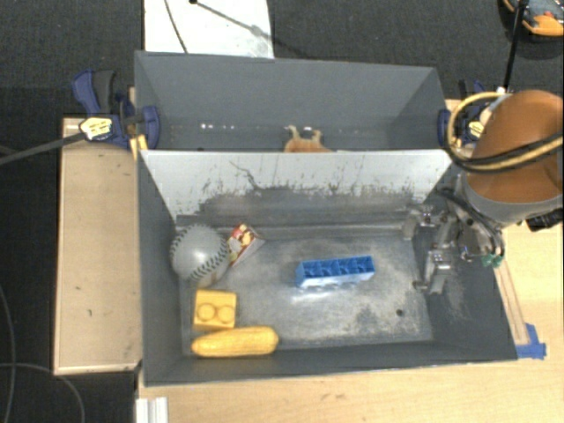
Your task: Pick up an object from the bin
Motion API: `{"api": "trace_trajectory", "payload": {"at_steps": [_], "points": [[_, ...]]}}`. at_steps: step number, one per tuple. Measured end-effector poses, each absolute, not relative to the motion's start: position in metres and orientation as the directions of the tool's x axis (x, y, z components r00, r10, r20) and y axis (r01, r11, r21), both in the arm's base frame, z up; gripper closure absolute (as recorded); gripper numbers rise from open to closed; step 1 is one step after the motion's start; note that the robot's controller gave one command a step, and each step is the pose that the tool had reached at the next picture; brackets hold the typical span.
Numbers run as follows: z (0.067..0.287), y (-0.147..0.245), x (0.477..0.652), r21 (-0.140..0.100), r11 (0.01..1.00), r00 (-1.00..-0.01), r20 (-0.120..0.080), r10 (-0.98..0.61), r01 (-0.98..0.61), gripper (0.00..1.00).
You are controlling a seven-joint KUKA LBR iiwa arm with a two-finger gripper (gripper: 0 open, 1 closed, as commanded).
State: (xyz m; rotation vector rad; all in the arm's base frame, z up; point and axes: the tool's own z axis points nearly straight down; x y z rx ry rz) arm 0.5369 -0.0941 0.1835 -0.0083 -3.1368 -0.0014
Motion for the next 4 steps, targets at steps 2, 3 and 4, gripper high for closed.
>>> {"api": "trace_trajectory", "payload": {"at_steps": [2, 3, 4], "points": [[0.163, -0.068, 0.554, -0.002, 0.999, -0.999, -0.006, -0.035, -0.035, 0.00], [0.156, -0.028, 0.532, 0.000, 0.997, -0.997, -0.001, -0.072, -0.072, 0.00], [0.121, -0.008, 0.561, 0.000, 0.998, -0.998, -0.007, -0.060, -0.060, 0.00]]}}
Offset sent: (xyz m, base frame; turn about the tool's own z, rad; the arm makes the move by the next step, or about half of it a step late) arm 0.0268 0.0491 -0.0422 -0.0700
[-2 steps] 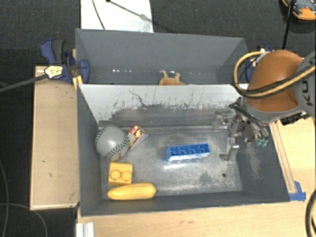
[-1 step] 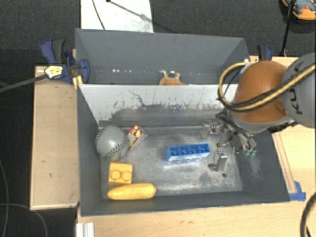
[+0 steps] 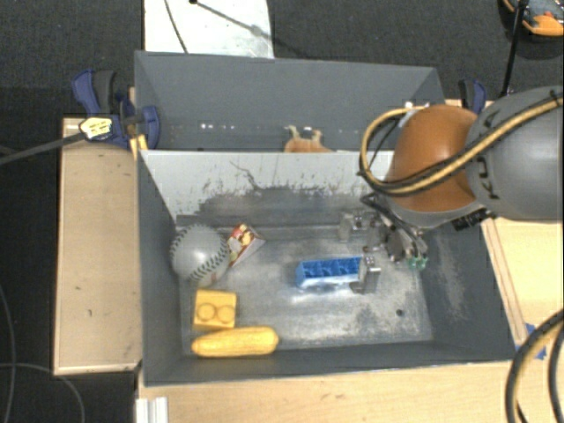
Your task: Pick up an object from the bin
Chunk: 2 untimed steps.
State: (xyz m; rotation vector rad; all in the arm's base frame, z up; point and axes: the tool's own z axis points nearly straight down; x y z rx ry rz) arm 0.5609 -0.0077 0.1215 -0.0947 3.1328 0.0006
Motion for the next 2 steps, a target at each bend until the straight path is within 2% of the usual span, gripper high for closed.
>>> {"api": "trace_trajectory", "payload": {"at_steps": [1, 2], "points": [[0.0930, 0.0212, 0.5596, 0.001, 0.996, -0.996, -0.004, -0.094, -0.094, 1.00], [0.0930, 0.0213, 0.5596, 0.001, 0.995, -0.995, -0.004, -0.095, -0.095, 1.00]]}}
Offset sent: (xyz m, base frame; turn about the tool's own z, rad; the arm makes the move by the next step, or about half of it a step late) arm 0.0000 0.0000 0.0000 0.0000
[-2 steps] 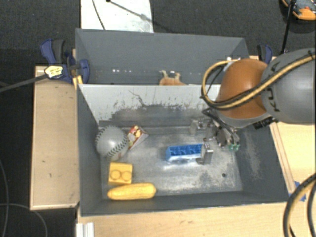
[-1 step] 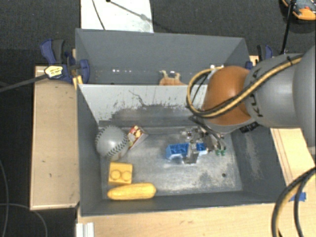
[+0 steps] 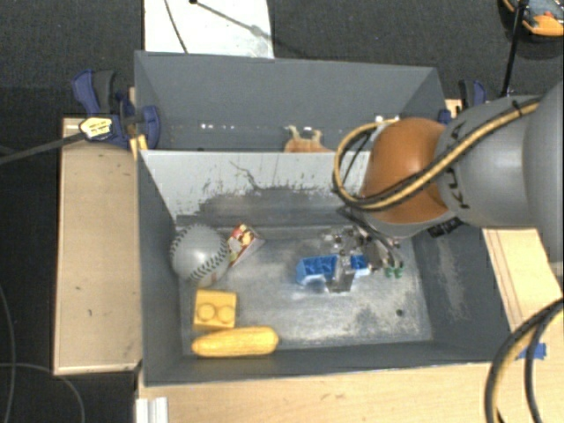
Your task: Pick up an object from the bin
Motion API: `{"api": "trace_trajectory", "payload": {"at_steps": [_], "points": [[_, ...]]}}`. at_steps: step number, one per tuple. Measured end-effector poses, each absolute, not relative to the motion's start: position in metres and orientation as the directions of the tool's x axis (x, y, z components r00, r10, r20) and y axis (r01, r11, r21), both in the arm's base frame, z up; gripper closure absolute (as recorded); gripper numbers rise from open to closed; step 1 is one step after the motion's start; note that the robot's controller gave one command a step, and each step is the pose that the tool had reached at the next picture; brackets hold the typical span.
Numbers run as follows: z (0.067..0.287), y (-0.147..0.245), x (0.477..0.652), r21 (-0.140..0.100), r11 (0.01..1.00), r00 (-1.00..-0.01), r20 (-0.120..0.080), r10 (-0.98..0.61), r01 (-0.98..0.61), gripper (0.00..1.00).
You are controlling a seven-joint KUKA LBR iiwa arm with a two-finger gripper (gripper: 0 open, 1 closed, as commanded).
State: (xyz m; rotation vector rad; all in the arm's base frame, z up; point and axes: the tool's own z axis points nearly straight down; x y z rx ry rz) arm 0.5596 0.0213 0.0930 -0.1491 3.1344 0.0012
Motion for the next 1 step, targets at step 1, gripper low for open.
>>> {"api": "trace_trajectory", "payload": {"at_steps": [1], "points": [[0.2641, 0.0198, 0.5175, 0.000, 0.995, -0.995, 0.002, -0.102, -0.102, 1.00]]}}
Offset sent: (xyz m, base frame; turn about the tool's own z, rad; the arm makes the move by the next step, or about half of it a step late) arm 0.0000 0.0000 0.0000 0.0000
